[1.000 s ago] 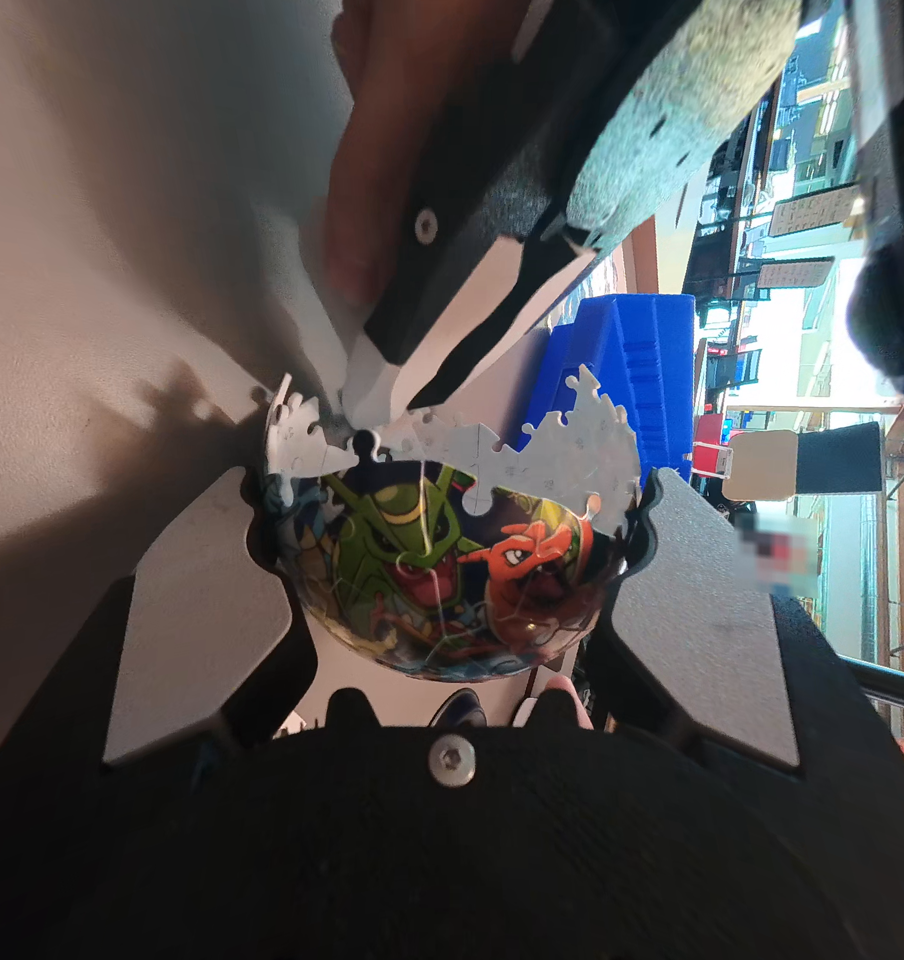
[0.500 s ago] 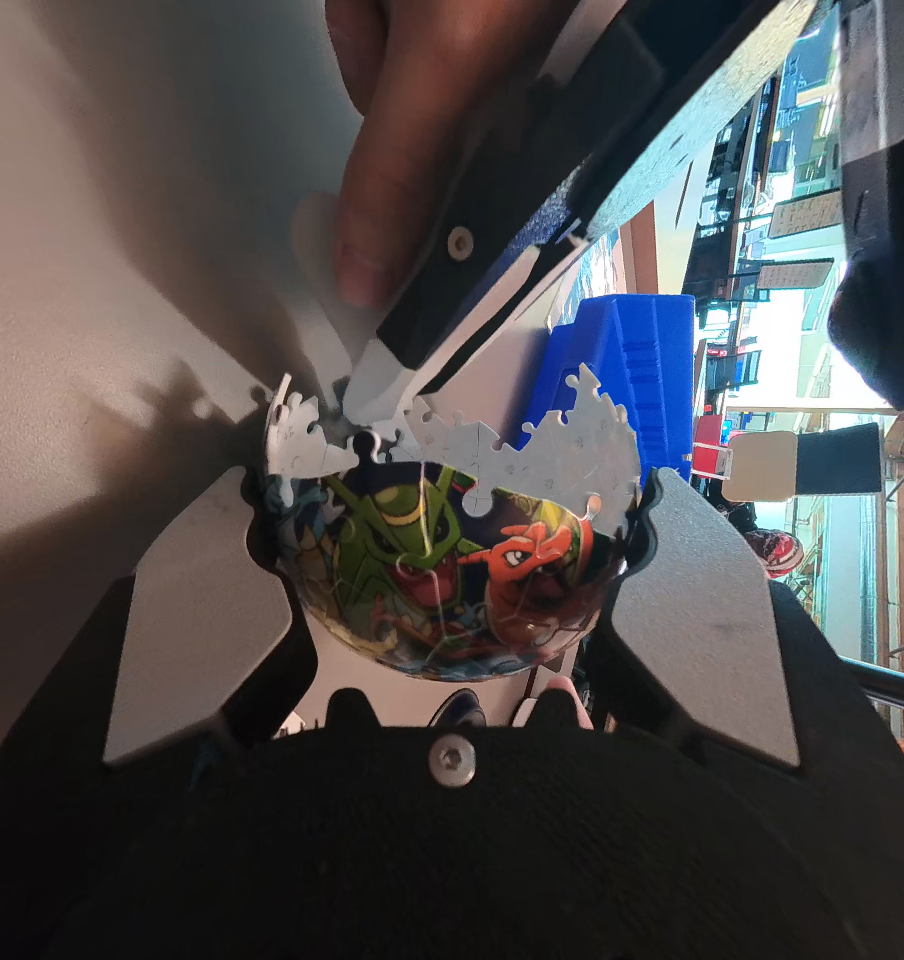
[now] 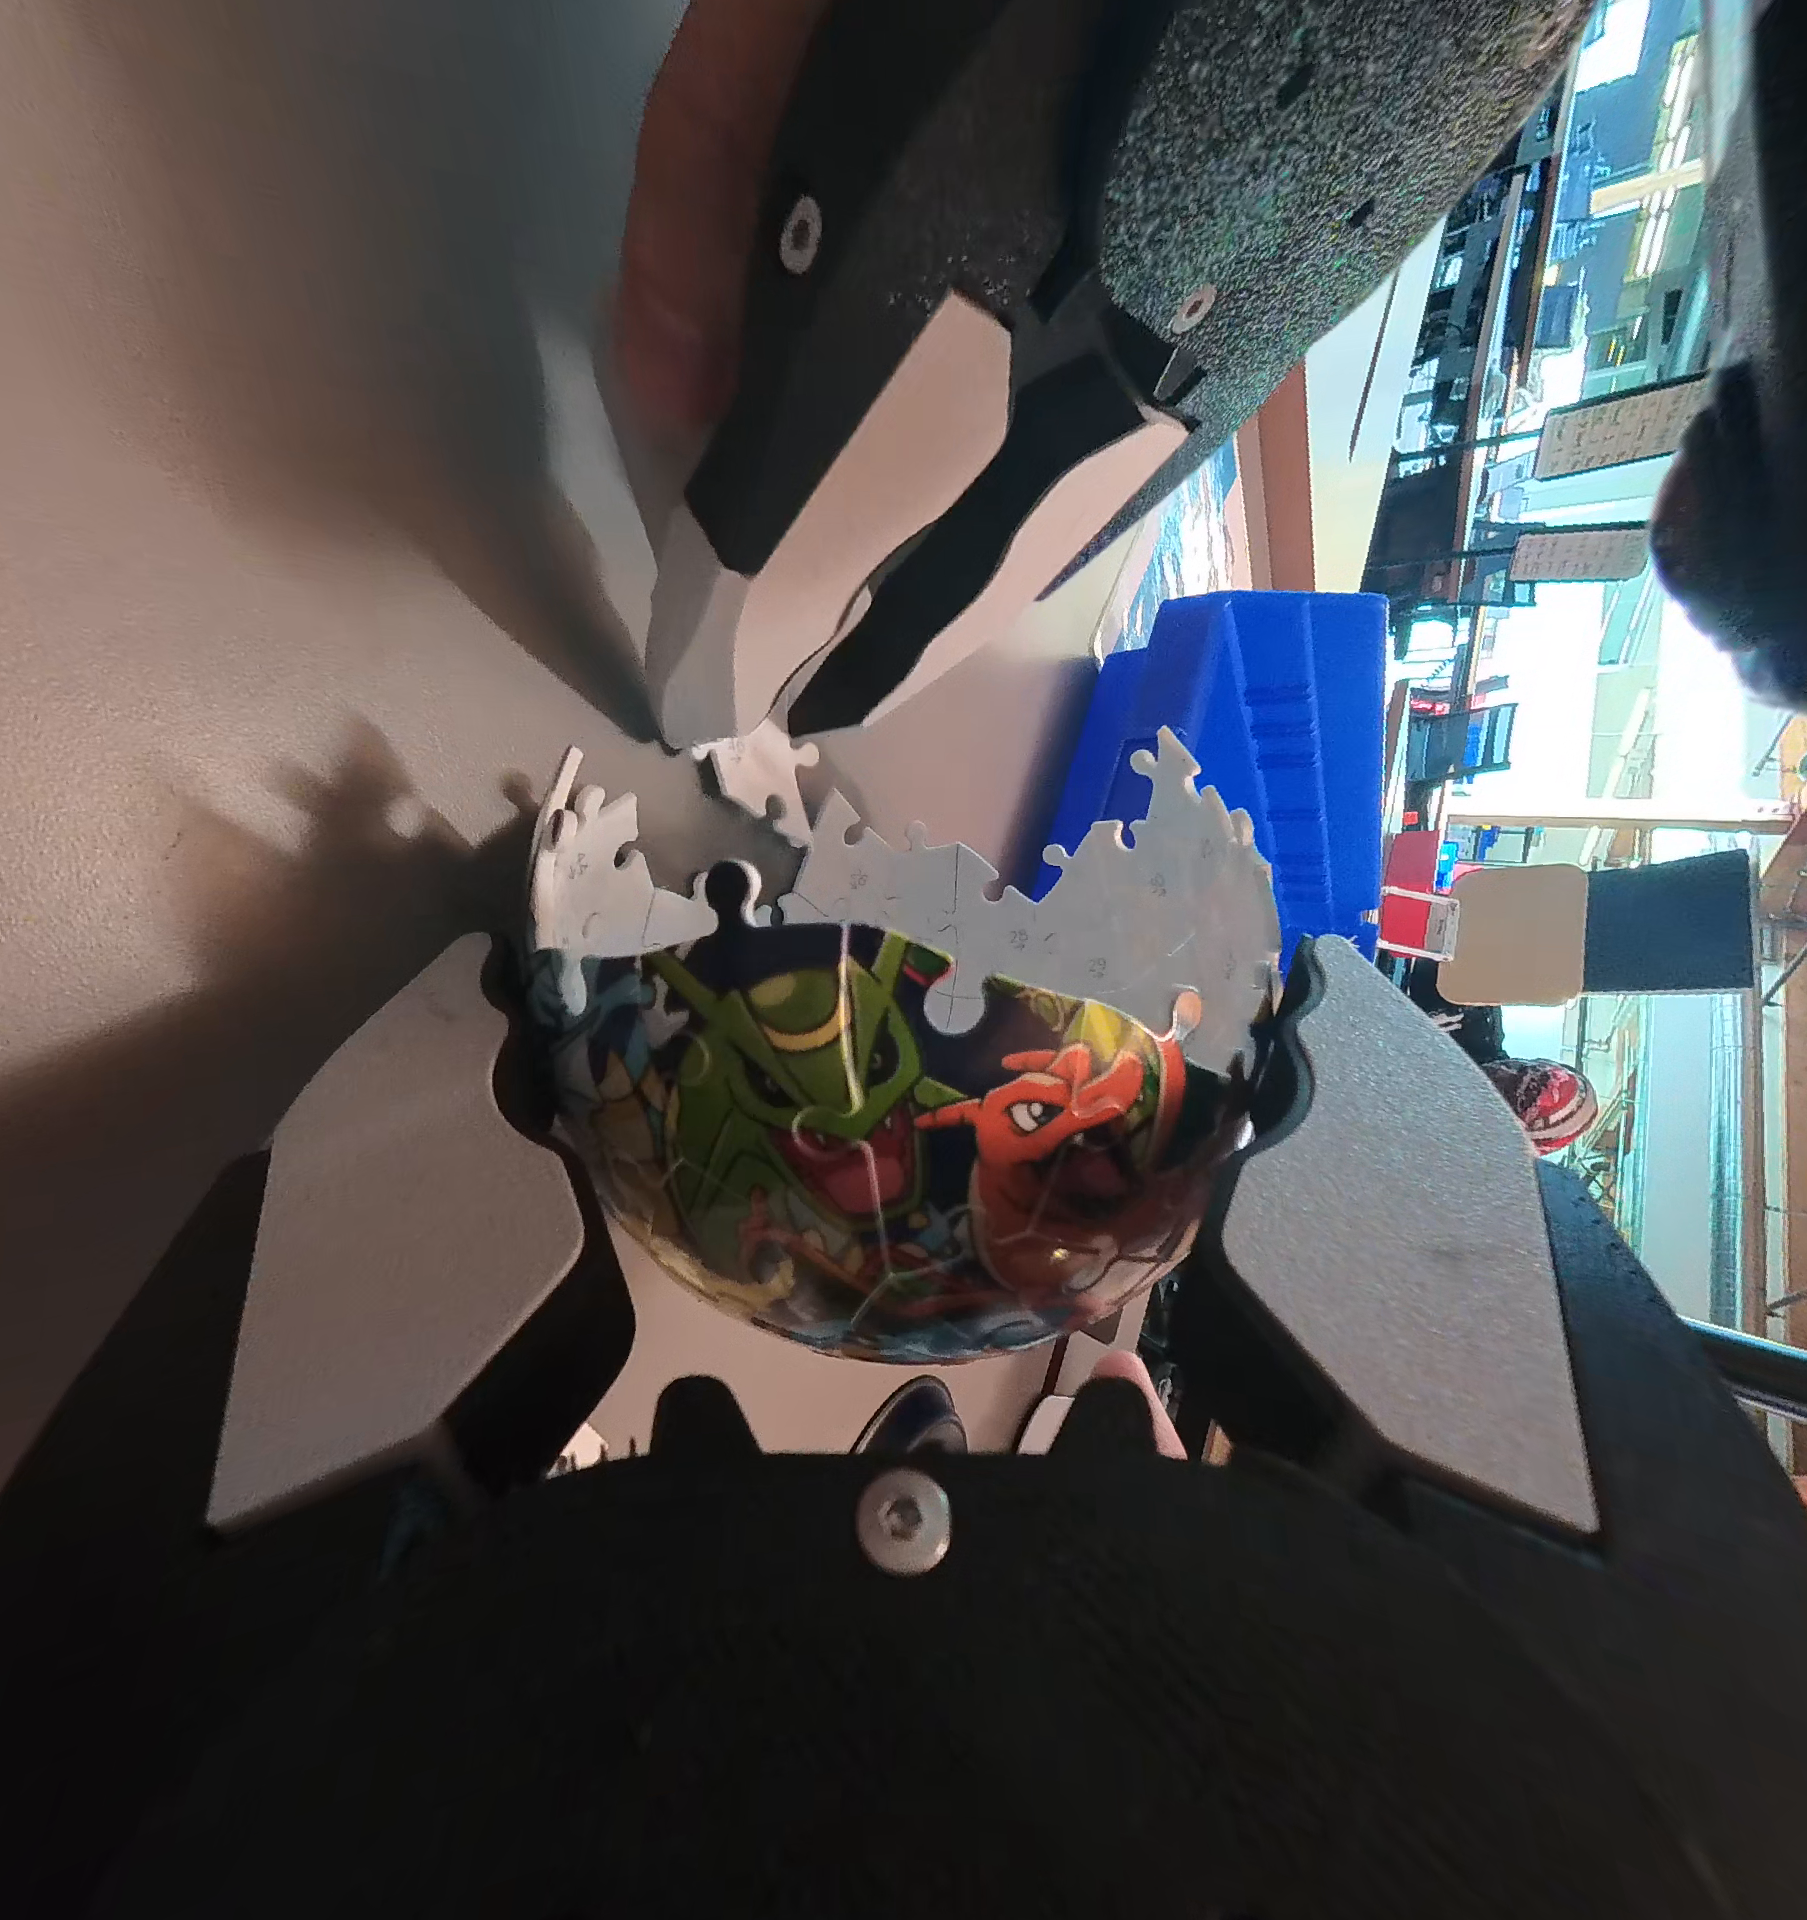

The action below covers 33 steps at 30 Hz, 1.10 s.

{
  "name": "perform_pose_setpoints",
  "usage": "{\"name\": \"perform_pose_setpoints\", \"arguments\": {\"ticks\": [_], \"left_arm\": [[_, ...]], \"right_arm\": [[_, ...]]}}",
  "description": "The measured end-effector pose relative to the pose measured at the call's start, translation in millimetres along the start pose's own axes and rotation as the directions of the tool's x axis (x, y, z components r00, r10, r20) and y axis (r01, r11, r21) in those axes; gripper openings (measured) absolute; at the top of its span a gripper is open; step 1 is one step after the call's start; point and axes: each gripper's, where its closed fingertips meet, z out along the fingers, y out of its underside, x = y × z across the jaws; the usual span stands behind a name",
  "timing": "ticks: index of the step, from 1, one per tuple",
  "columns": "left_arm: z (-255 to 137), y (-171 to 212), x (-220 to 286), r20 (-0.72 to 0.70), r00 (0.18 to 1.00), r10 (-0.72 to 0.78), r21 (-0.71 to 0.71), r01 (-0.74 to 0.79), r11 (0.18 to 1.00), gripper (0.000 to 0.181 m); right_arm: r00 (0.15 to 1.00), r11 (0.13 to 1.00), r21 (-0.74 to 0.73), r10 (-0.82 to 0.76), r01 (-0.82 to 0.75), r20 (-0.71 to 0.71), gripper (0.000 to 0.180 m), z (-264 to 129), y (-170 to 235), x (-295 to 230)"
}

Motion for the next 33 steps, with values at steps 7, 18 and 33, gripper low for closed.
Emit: {"name": "perform_pose_setpoints", "arguments": {"ticks": [7, 18, 33], "left_arm": [[1, 2, 2, -0.031, 0.995, -0.095, -0.022, 0.094, 0.995, 0.028], [2, -11, 5, 0.002, 0.988, 0.154, 0.085, -0.154, 0.984, 0.028], [-2, -20, -6, 0.032, 0.699, 0.714, 0.238, -0.7, 0.674, 0.028]], "right_arm": [[1.0, 1.0, -0.001, -0.003, 0.003, 0.0, 0.132, 0, 0, 0], [1.0, 1.0, 0.001, -0.003, 0.003, -0.001, 0.132, 0, -1, -1], [1.0, 1.0, 0.004, -0.013, 0.013, -0.004, 0.132, 1, -3, -1]]}}
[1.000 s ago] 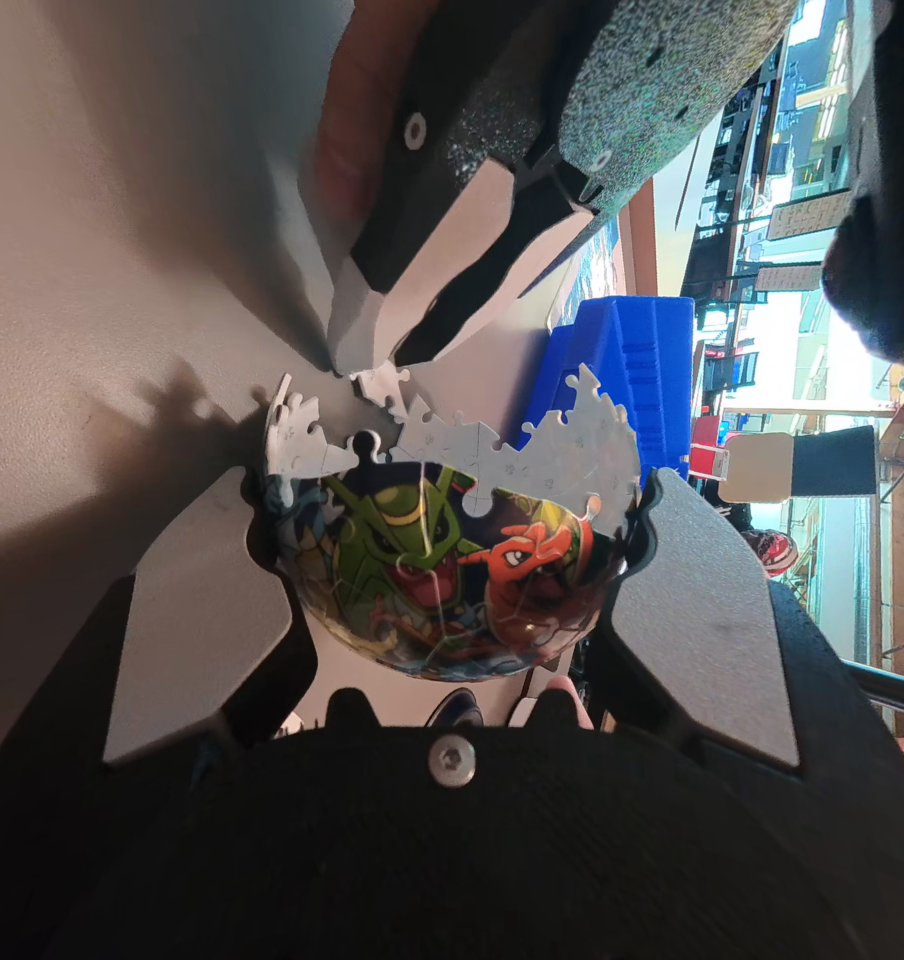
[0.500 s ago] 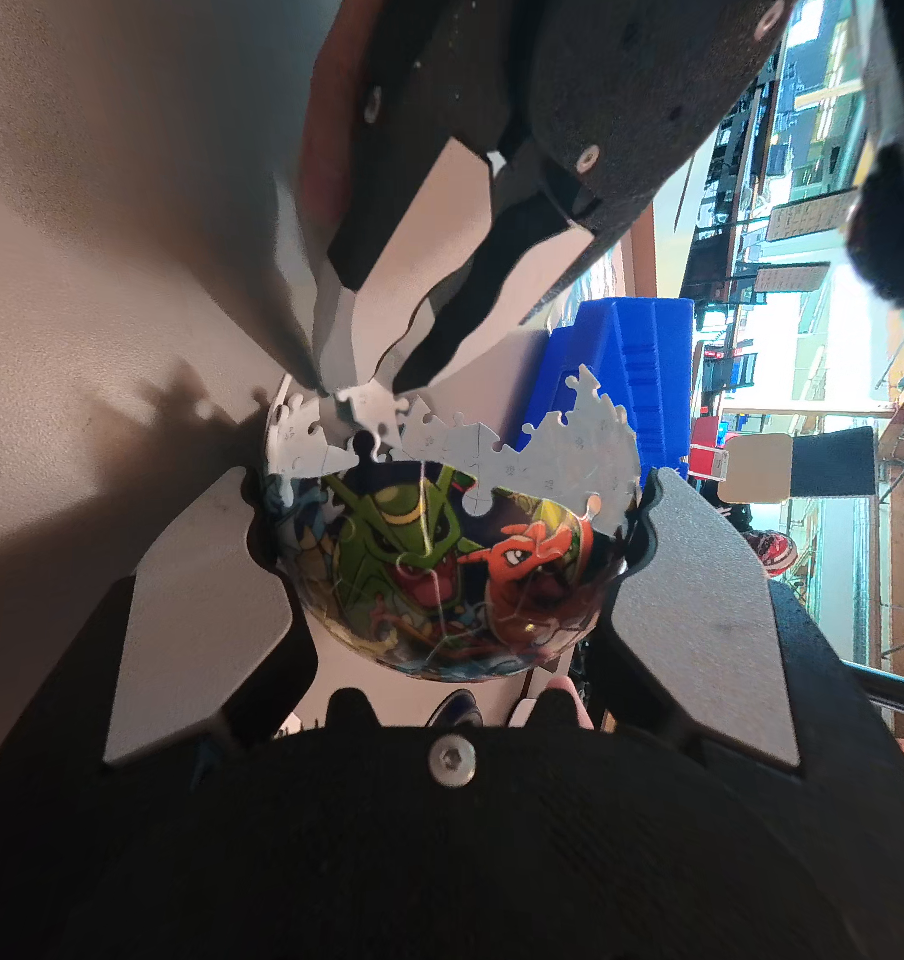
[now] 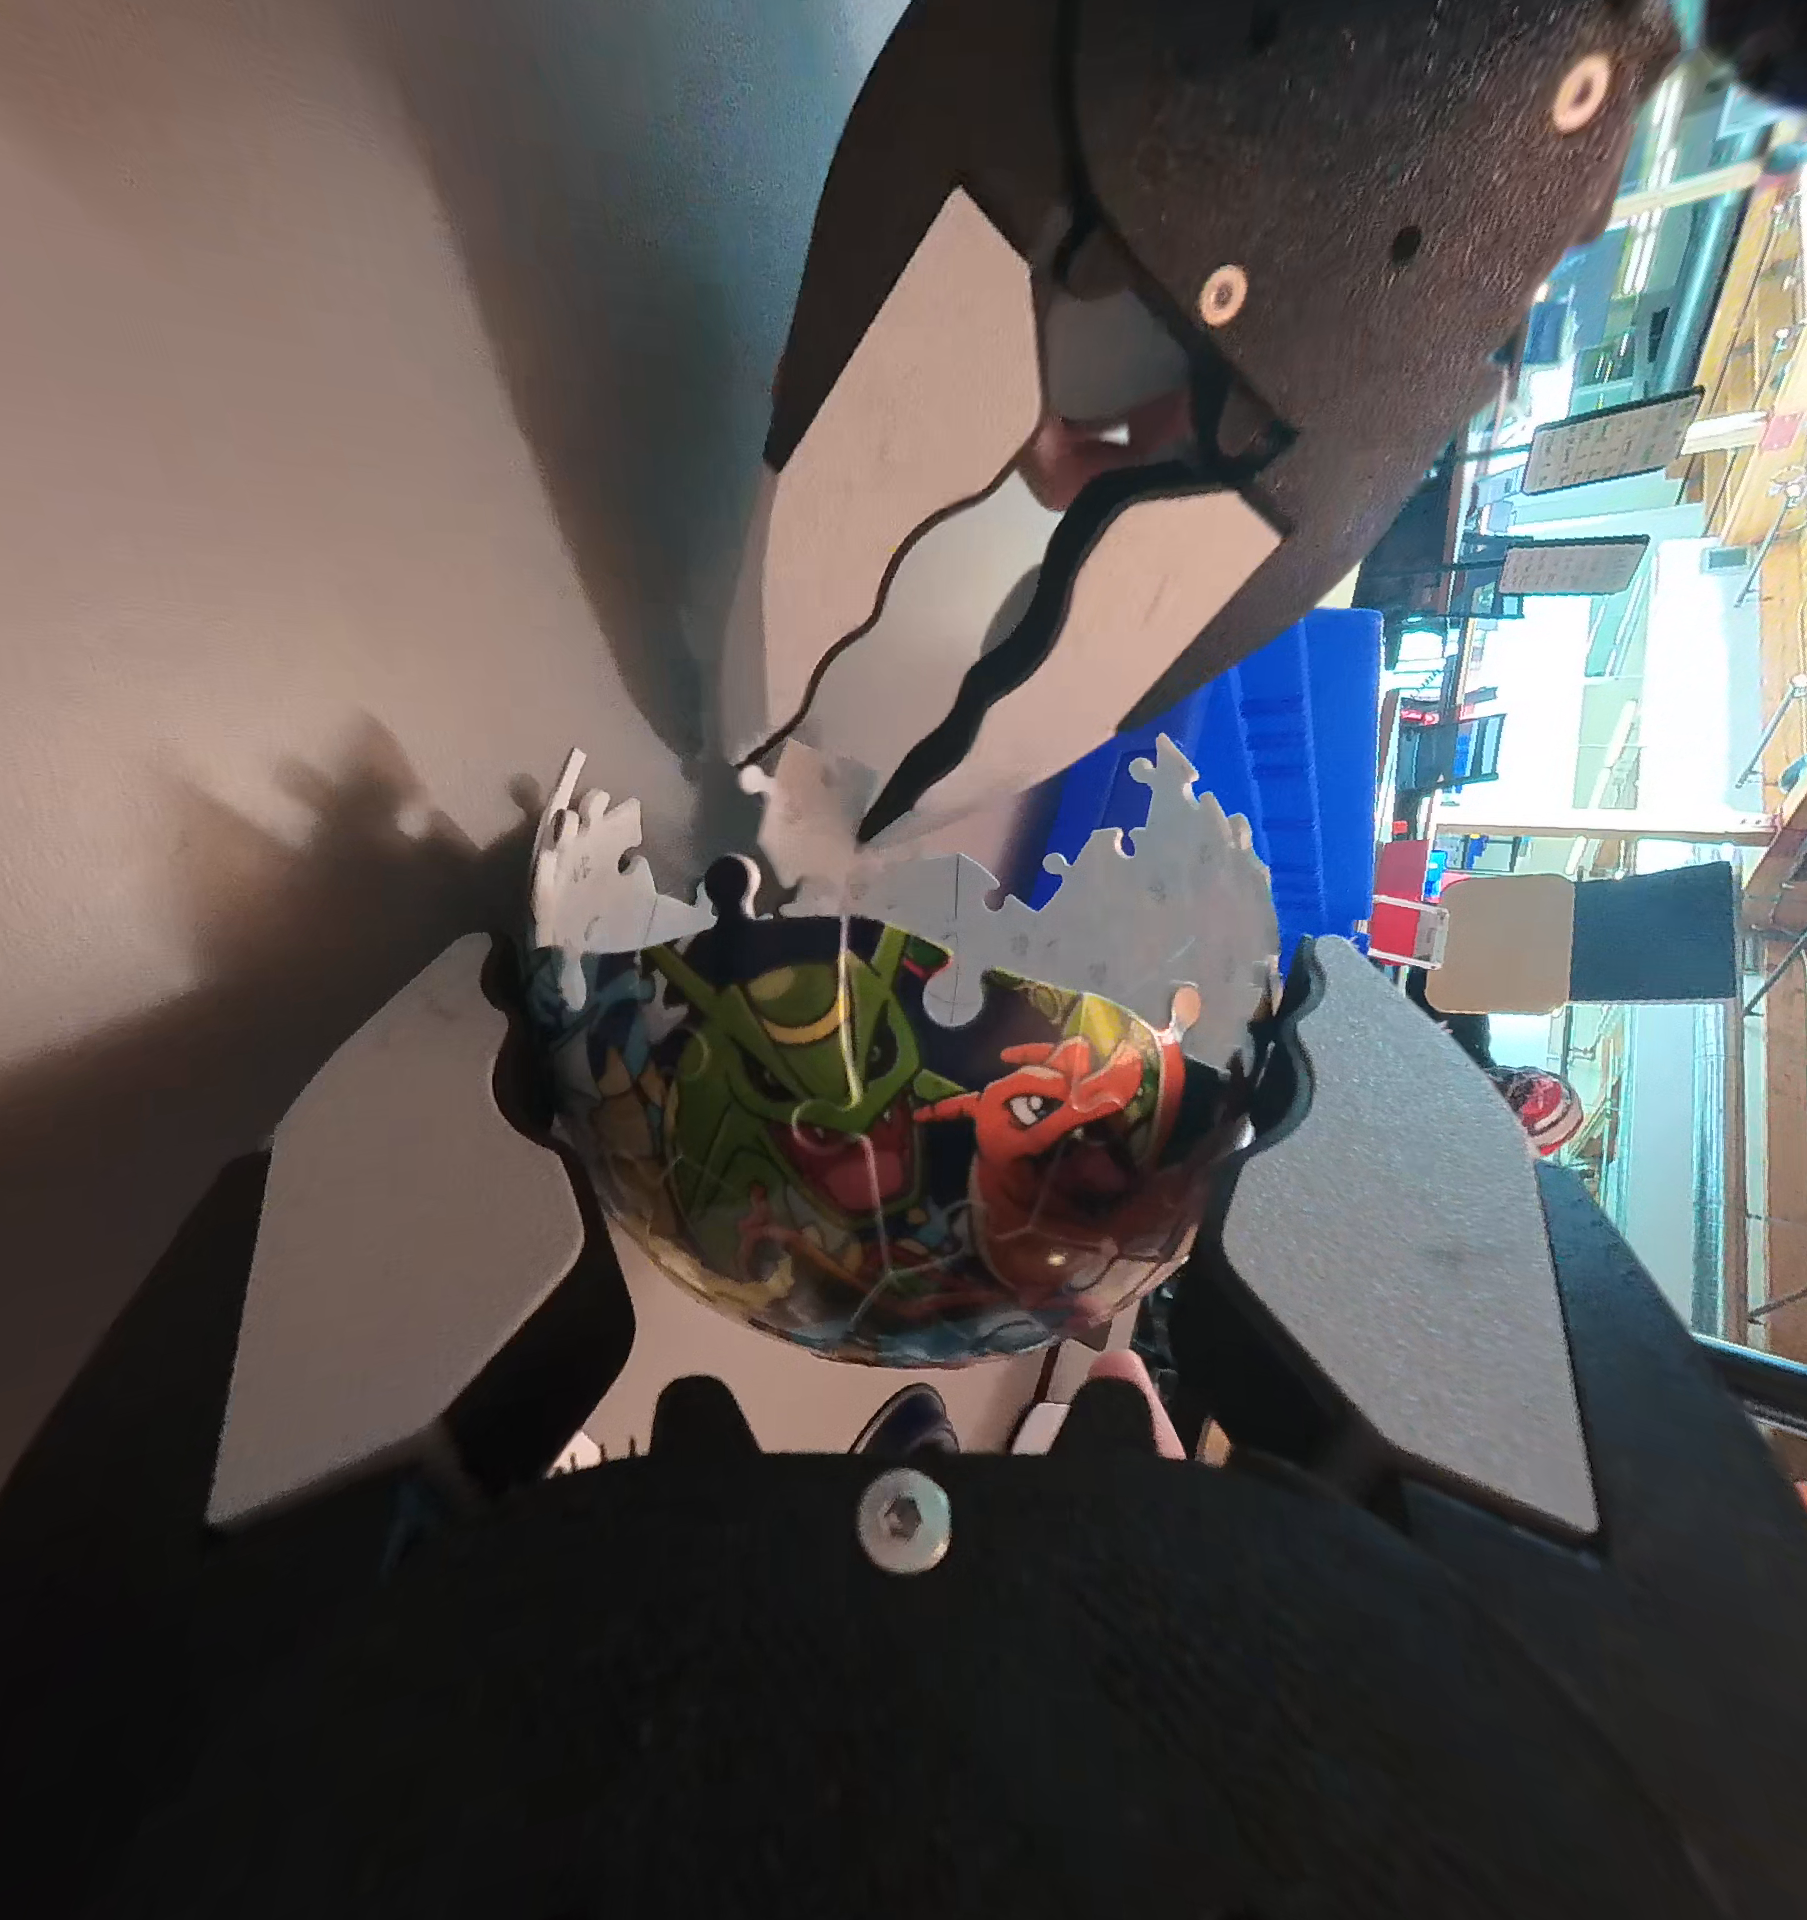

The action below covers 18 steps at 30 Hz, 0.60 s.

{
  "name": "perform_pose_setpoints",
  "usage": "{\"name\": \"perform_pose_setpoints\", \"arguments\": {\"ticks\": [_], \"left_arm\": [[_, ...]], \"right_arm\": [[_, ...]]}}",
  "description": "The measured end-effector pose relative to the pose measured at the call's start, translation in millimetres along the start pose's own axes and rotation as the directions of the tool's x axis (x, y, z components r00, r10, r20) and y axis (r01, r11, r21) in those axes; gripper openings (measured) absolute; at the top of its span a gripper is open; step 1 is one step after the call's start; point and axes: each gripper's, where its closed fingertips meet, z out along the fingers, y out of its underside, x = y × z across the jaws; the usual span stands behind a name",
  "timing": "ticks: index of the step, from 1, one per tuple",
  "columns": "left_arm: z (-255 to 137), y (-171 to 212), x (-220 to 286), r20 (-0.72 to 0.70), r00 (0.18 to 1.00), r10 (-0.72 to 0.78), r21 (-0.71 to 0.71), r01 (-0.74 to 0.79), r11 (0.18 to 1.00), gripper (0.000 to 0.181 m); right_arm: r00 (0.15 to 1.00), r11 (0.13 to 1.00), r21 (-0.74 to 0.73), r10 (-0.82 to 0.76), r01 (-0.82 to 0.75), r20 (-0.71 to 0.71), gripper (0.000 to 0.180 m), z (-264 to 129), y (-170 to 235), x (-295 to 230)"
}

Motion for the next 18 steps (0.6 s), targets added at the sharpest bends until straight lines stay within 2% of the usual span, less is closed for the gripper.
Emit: {"name": "perform_pose_setpoints", "arguments": {"ticks": [3, 5, 12, 18], "left_arm": [[7, -3, 5, -0.043, 0.985, 0.167, -0.008, -0.167, 0.986, 0.027], [8, -3, 4, -0.068, 0.971, 0.228, 0.003, -0.228, 0.974, 0.027], [6, 5, 2, -0.184, 0.954, 0.238, 0.046, -0.234, 0.971, 0.027], [8, 3, 2, -0.209, 0.947, 0.242, 0.074, -0.232, 0.97, 0.028]], "right_arm": [[1.0, 1.0, -0.002, -0.001, 0.001, 0.001, 0.132, 0, 0, 0], [1.0, 1.0, -0.001, 0.001, -0.001, 0.001, 0.133, 0, 1, 0], [1.0, 1.0, -0.001, 0.0, 0.0, 0.002, 0.133, 0, 1, 0], [1.0, 1.0, -0.002, 0.013, -0.013, 0.006, 0.133, 0, 2, 0]]}}
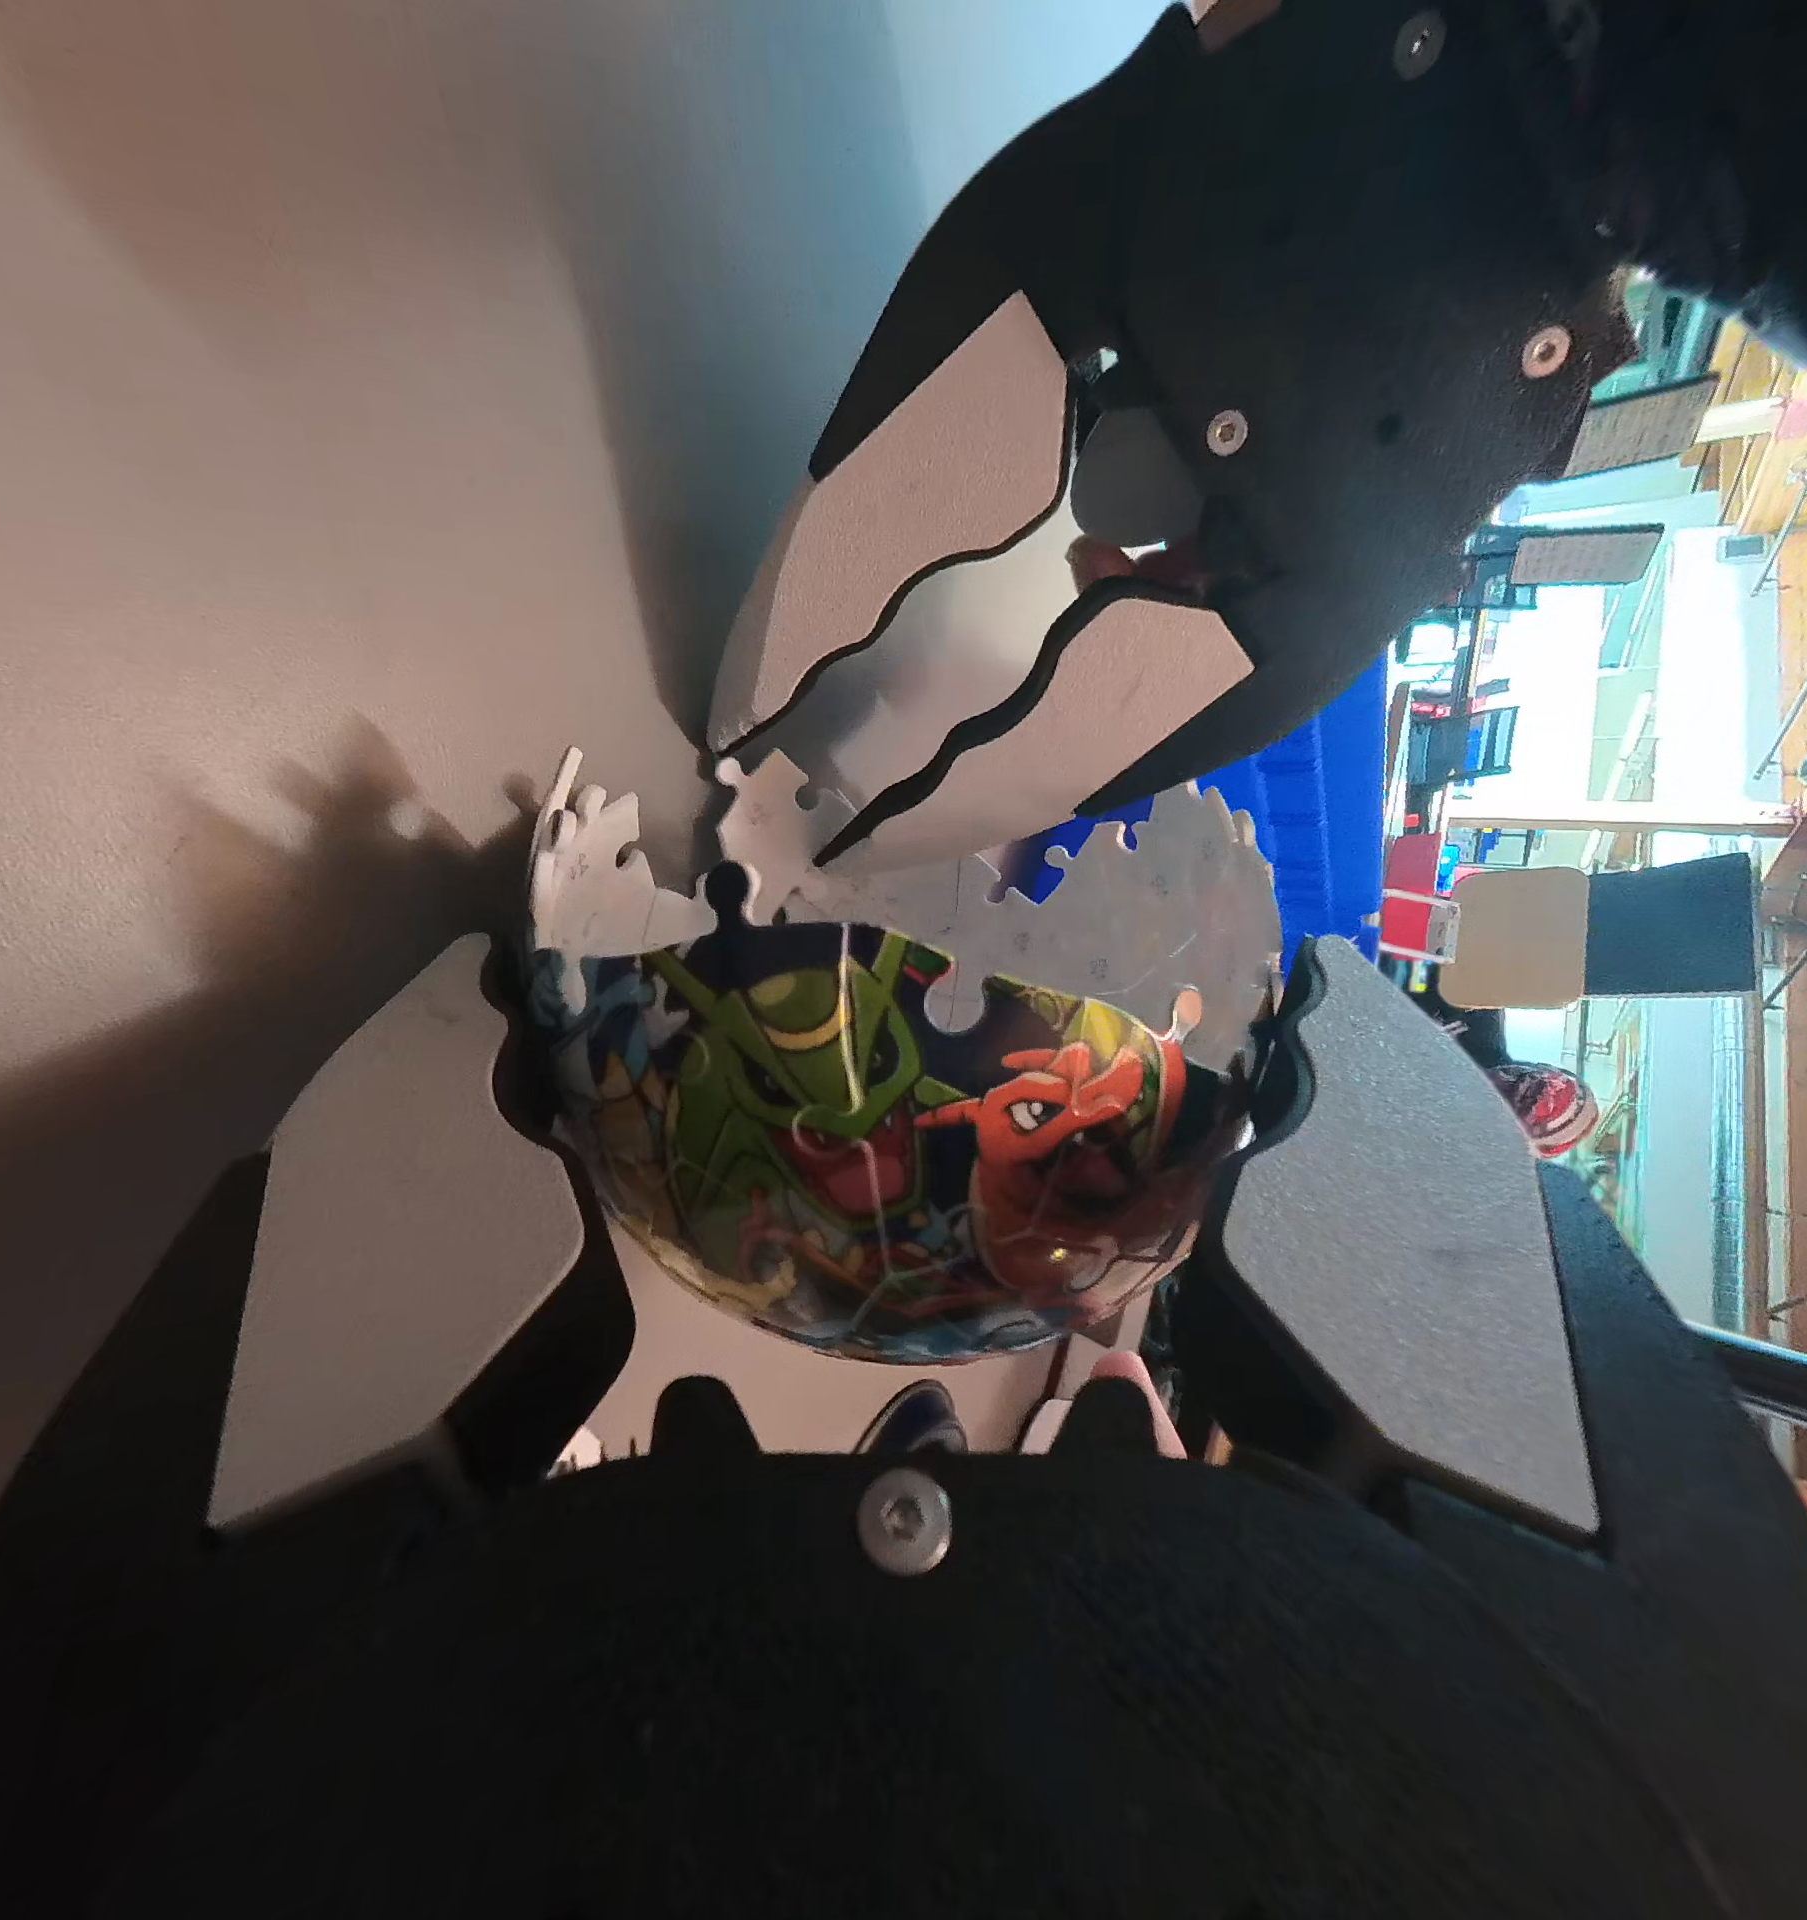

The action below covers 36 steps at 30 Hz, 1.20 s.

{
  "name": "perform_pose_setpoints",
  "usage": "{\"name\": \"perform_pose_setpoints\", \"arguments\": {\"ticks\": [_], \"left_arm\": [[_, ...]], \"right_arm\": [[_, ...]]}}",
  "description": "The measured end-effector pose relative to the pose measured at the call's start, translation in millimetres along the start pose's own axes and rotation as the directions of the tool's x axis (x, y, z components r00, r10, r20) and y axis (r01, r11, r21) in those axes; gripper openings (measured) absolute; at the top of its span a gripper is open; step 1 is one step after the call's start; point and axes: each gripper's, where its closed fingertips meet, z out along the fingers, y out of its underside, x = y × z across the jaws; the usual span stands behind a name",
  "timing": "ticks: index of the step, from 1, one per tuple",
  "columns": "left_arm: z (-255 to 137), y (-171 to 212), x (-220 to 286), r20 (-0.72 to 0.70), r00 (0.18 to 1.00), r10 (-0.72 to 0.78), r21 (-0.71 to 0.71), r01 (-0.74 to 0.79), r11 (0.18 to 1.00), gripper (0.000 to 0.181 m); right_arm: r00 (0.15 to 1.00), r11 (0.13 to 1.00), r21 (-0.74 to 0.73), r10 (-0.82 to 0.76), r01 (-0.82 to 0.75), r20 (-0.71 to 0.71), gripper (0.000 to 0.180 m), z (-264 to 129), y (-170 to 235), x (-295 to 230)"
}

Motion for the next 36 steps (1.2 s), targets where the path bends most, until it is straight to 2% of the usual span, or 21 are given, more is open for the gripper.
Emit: {"name": "perform_pose_setpoints", "arguments": {"ticks": [9, 12, 15, 18, 20, 22, 23, 24, 25, 27, 28, 31, 33, 36], "left_arm": [[1, 0, -2, 0.037, 0.999, -0.028, 0.019, 0.027, 0.999, 0.027], [-2, 5, -1, 0.087, 0.984, -0.158, -0.028, 0.161, 0.987, 0.027], [-10, 9, 13, 0.163, 0.916, -0.366, -0.099, 0.384, 0.918, 0.027], [-19, 7, 29, 0.254, 0.768, -0.587, -0.056, 0.618, 0.784, 0.027], [-25, 9, 35, 0.316, 0.571, -0.758, 0.028, 0.793, 0.609, 0.027], [-32, 21, 40, 0.382, 0.327, -0.864, 0.113, 0.912, 0.395, 0.03], [-34, 26, 43, 0.403, 0.217, -0.889, 0.152, 0.942, 0.298, 0.041], [-33, 27, 47, 0.391, 0.146, -0.909, 0.172, 0.958, 0.228, 0.054], [-33, 22, 48, 0.361, 0.109, -0.926, 0.201, 0.961, 0.192, 0.059], [-35, 9, 49, 0.298, 0.109, -0.948, 0.239, 0.953, 0.185, 0.054], [-39, 7, 48, 0.305, 0.134, -0.943, 0.244, 0.946, 0.213, 0.05], [-55, 26, 45, 0.434, 0.197, -0.879, 0.208, 0.928, 0.31, 0.042], [-58, 37, 40, 0.485, 0.227, -0.844, 0.183, 0.918, 0.352, 0.028], [-41, 38, 45, 0.418, 0.23, -0.879, 0.131, 0.942, 0.309, 0.021]], "right_arm": [[1.0, 1.0, 0.003, 0.014, -0.014, -0.001, 0.133, 0, 1, 1], [1.0, 1.0, -0.001, 0.023, -0.023, -0.003, 0.133, 0, 3, 2], [1.0, 1.0, -0.013, 0.007, -0.007, -0.005, 0.133, 0, 4, 2], [1.0, 1.0, -0.01, 0.009, -0.009, -0.005, 0.133, 0, 3, 2], [1.0, 1.0, -0.011, 0.01, -0.01, -0.005, 0.133, 0, 4, 2], [1.0, 1.0, -0.012, 0.007, -0.007, -0.005, 0.133, 0, 4, 2], [1.0, 1.0, -0.012, 0.008, -0.008, -0.005, 0.133, 0, 3, 2], [1.0, 1.0, -0.012, 0.007, -0.007, -0.005, 0.133, 0, 3, 2], [1.0, 1.0, -0.013, 0.006, -0.006, -0.005, 0.133, 0, 3, 2], [1.0, 1.0, -0.014, 0.003, -0.003, -0.006, 0.133, 0, 3, 2], [1.0, 1.0, -0.013, 0.003, -0.003, -0.006, 0.133, 0, 3, 2], [1.0, 1.0, -0.01, 0.011, -0.011, -0.006, 0.133, 0, 4, 2], [1.0, 1.0, -0.017, 0.004, -0.004, -0.005, 0.132, 0, 5, 3], [1.0, 1.0, -0.019, 0.004, -0.004, -0.004, 0.133, 0, 6, 2]]}}
